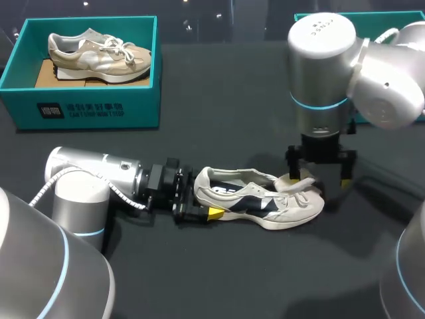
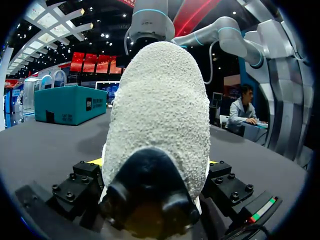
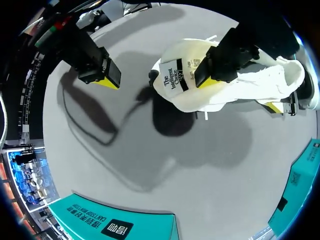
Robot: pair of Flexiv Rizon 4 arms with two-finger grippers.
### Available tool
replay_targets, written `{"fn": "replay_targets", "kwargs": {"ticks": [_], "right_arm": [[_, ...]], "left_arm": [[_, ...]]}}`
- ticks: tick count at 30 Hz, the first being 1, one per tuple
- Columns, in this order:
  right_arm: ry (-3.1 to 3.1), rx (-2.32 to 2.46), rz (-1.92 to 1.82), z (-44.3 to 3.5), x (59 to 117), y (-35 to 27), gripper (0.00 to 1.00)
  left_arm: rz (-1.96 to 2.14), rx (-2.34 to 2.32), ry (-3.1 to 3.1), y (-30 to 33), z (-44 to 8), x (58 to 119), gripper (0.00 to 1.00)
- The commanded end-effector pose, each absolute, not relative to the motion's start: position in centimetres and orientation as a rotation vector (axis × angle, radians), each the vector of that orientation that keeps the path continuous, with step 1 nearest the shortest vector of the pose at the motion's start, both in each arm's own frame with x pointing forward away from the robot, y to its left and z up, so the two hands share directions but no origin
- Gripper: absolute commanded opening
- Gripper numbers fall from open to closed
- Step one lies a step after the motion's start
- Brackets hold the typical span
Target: Take the shoe out of the shoebox, open the shoe tongue, remove and reinsert the insole, then place the shoe into the shoebox
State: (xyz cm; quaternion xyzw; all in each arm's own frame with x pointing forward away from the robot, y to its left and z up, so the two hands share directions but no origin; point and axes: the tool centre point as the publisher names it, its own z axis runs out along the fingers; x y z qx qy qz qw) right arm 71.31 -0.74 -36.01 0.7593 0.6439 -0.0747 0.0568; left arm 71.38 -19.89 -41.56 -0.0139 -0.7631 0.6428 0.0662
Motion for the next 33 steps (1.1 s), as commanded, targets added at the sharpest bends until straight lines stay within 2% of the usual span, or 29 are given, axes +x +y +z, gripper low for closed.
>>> {"fn": "replay_targets", "kwargs": {"ticks": [1, 10, 16, 19, 21, 22, 24, 25, 27, 28, 33], "right_arm": [[1.964, 2.302, -0.162, -35.0, 70.9, -1.3, 0.98], [2.048, 2.1, -0.153, -29.6, 70.1, 0.8, 0.91], [2.093, 1.847, -0.265, -26.7, 70.3, 4.5, 0.93], [2.165, 1.721, -0.266, -25.7, 70.4, 6.2, 0.81], [2.178, 1.657, -0.287, -25.2, 70.4, 7.3, 0.79], [2.186, 1.623, -0.297, -25.0, 70.5, 7.8, 0.74], [2.224, 1.552, -0.296, -24.7, 70.5, 8.6, 0.47], [2.266, 1.504, -0.275, -24.6, 70.6, 8.9, 0.43], [2.307, 1.452, -0.264, -24.3, 70.6, 9.6, 0.11], [2.341, 1.401, -0.243, -24.1, 70.5, 10.0, 0.0], [2.63, 1.047, -0.068, -24.1, 69.1, 12.1, 0.0]], "left_arm": [[1.939, -0.041, -2.302, -19.7, -41.7, 71.4, 0.0], [1.939, -0.041, -2.302, -19.7, -41.7, 71.4, 0.0], [1.939, -0.041, -2.302, -19.7, -41.7, 71.4, 0.0], [1.939, -0.041, -2.302, -19.7, -41.7, 71.4, 0.0], [1.939, -0.041, -2.302, -19.7, -41.7, 71.4, 0.0], [1.939, -0.041, -2.302, -19.7, -41.7, 71.4, 0.0], [1.939, -0.041, -2.302, -19.7, -41.7, 71.4, 0.0], [1.939, -0.041, -2.302, -19.7, -41.7, 71.4, 0.0], [1.939, -0.041, -2.302, -19.7, -41.7, 71.4, 0.0], [1.939, -0.041, -2.302, -19.7, -41.7, 71.4, 0.0], [1.939, -0.041, -2.302, -19.7, -41.7, 71.4, 0.0]]}}
